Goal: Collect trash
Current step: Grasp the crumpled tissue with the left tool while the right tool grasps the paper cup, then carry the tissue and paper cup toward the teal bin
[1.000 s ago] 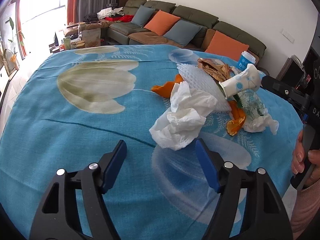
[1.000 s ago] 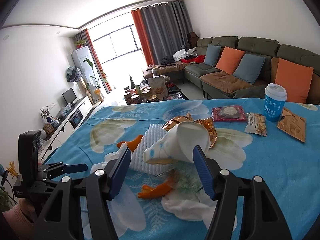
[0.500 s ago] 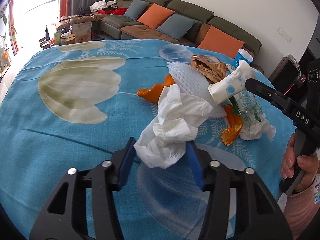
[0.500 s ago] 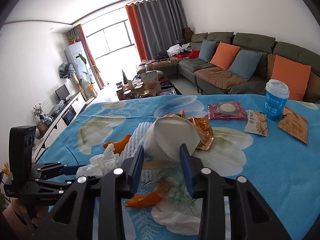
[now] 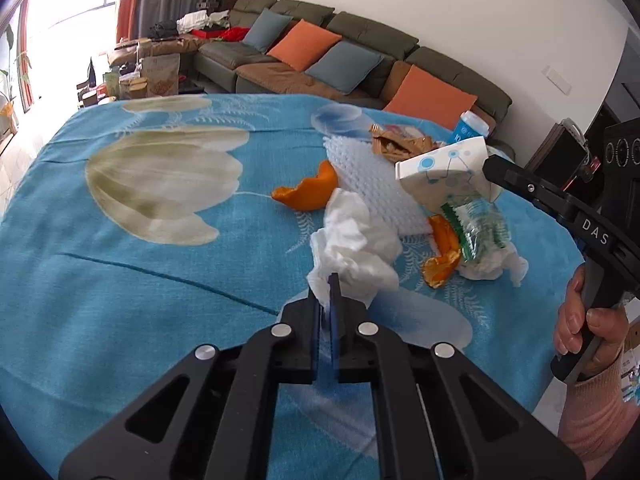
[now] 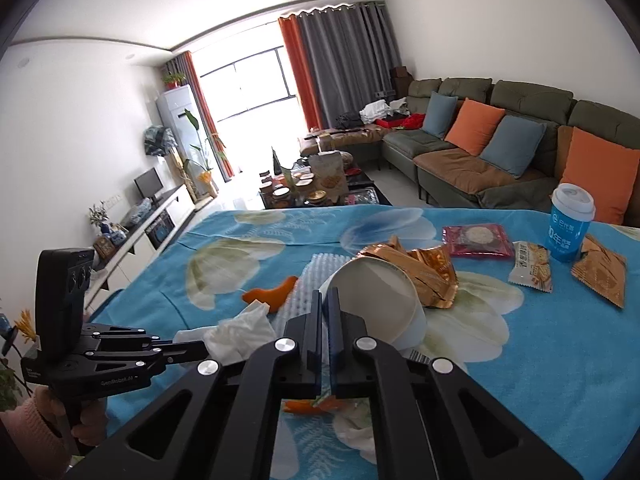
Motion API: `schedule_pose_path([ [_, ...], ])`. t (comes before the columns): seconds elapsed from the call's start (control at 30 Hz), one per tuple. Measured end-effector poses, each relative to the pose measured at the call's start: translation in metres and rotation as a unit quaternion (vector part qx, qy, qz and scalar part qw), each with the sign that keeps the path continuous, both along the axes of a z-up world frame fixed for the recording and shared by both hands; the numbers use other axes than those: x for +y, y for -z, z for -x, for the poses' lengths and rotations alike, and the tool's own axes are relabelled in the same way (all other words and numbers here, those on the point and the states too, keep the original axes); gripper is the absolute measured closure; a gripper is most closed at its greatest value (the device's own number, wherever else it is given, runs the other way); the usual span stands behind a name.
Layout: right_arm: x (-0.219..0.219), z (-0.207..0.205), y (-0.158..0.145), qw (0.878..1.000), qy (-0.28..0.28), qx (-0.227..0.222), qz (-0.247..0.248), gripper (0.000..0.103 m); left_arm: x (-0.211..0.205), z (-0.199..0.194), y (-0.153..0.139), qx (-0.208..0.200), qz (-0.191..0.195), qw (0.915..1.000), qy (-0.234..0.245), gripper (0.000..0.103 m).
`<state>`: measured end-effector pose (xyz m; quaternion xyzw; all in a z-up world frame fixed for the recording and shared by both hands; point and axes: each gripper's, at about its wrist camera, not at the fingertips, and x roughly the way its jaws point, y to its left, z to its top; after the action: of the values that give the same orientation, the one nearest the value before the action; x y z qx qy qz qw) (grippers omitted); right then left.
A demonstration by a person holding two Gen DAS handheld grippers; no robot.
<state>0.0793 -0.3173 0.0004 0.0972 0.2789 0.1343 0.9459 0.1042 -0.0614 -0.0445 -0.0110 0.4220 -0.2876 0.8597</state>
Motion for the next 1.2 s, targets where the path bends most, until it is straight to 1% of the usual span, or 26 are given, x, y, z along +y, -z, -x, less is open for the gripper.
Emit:
schedule_pose_path([
  [0.2,0.006,0.011,-0.010,1.000,-0.012,-0.014,-0.009,0.102,0.021,0.011,-0.016,-0.023,0.015,0.9996,-0.011,0.099],
  [0.43,0.028,0.019,-0.021,0.998,-0.049,-0.032,-0.024,0.102,0.054,0.027,-0.026,-0.042,0.021,0.9983,-0.034,0.099],
  [0.57,0.045,0.020,-0.024,0.996,-0.074,-0.037,-0.032,0.102,0.071,0.036,-0.033,-0.057,0.016,0.9967,-0.055,0.099],
  [0.87,0.086,0.015,-0.029,0.988,-0.138,-0.034,-0.056,0.102,0.111,0.062,-0.043,-0.076,0.018,0.9926,-0.093,0.099],
  [1.1,0.125,0.011,-0.030,0.981,-0.185,-0.029,-0.058,0.102,0.143,0.079,-0.049,-0.085,0.013,0.9882,-0.127,0.099],
  [1.2,0.144,0.011,-0.029,0.977,-0.202,-0.026,-0.058,0.102,0.158,0.085,-0.052,-0.090,0.011,0.9850,-0.147,0.099],
])
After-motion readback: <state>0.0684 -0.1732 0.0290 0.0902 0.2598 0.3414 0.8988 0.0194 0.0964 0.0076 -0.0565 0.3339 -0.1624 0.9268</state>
